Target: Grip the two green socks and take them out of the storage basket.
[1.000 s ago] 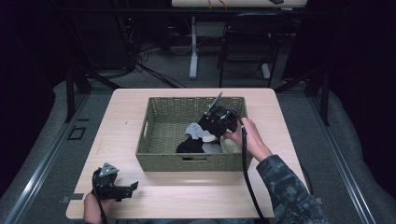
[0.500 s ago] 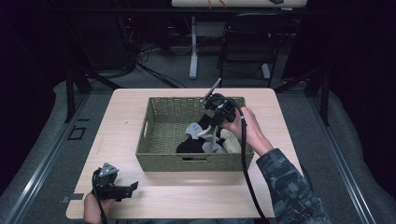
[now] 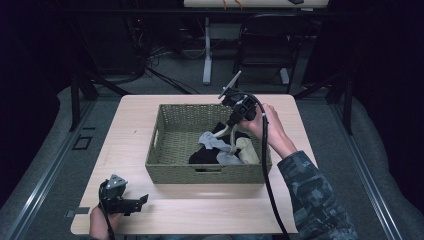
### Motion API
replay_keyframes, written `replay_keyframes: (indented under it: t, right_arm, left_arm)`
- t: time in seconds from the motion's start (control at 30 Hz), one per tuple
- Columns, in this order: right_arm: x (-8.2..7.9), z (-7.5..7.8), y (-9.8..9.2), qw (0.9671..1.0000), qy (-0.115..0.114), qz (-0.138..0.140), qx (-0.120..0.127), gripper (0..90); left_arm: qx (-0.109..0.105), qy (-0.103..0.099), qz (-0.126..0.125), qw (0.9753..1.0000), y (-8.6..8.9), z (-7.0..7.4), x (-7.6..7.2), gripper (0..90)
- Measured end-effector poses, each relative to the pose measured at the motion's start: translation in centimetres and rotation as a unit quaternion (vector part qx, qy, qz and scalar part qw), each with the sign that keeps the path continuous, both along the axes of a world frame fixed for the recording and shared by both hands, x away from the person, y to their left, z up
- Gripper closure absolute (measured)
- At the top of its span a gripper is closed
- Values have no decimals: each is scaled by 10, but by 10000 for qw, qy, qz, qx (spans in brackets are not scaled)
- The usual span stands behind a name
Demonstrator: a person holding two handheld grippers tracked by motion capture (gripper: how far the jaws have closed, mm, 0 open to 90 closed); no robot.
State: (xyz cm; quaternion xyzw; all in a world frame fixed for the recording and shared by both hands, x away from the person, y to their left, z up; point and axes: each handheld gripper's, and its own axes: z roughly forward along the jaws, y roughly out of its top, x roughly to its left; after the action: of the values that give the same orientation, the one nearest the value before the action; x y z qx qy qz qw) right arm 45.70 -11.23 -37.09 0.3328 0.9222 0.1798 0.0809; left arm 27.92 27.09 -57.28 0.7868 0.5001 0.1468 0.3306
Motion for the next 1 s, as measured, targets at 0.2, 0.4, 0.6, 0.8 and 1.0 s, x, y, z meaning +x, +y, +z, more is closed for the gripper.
replay_keyframes:
  t: [0.2, 0.4, 0.6, 0.8, 1.0]
  right_arm:
    - [5, 13, -5, 9999, -52, -93, 6, 884]
    - [7, 20, -10, 9999, -63, -149, 7, 885]
    - [8, 34, -20, 9994, -121, -293, 113, 885]
    - [9, 44, -31, 9989, -177, -415, 144, 885]
    - [9, 54, -42, 9982, -222, -501, 231, 885]
  left_arm:
    - [-2, -1, -3, 10000, 0, 0, 0, 19]
    - [-6, -3, 0, 10000, 0, 0, 0, 19]
    - [-5, 0, -9, 10000, 0, 0, 0, 19]
    - [-2, 11, -12, 10000, 0, 0, 0, 19]
    - [-4, 13, -10, 10000, 0, 0, 0, 19]
